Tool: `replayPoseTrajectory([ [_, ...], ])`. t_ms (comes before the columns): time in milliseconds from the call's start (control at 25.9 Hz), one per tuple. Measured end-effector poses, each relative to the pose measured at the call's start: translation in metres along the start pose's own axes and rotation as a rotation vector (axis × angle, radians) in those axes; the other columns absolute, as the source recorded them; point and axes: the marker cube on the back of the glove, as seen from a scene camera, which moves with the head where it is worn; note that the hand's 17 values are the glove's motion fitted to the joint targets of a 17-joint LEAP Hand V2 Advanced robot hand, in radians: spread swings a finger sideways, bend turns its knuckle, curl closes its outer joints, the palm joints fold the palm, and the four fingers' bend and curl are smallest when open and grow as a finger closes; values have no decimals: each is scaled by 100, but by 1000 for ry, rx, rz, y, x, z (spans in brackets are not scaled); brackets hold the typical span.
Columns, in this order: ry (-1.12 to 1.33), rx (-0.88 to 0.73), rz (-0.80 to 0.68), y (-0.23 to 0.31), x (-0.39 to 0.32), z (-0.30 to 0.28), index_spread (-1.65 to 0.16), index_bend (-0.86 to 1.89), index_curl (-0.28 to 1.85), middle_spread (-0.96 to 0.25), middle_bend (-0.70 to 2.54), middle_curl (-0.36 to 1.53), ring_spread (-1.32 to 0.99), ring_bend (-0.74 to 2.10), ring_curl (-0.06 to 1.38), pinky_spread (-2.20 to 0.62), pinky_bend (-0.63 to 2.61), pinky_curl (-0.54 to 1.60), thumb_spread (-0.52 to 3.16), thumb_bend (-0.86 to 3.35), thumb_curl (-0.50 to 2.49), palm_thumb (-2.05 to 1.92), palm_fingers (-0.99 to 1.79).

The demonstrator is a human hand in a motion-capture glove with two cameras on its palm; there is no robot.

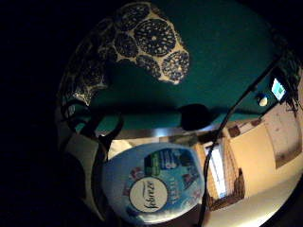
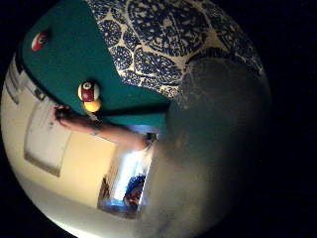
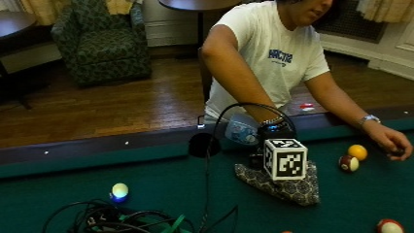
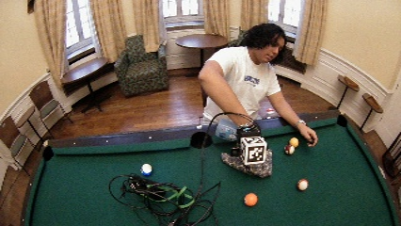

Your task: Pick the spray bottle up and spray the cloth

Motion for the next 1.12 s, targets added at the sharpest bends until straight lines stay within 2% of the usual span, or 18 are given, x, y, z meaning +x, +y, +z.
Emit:
replayPoseTrajectory([
  [347, -19, 27, -46, 11, -6, -9, -27, 41, 61, -21, 71, 57, -21, 80, 49, -29, 47, 43, 32, -3, 82, 90, 139],
  [848, -332, 261, -438, 91, -63, -98, -27, 40, 61, -21, 70, 57, -21, 80, 49, -29, 46, 43, 33, -3, 83, 90, 139],
  [1118, -552, 572, -606, 91, -83, -149, -27, 40, 62, -21, 70, 57, -21, 80, 49, -29, 46, 43, 33, -3, 84, 89, 139],
])
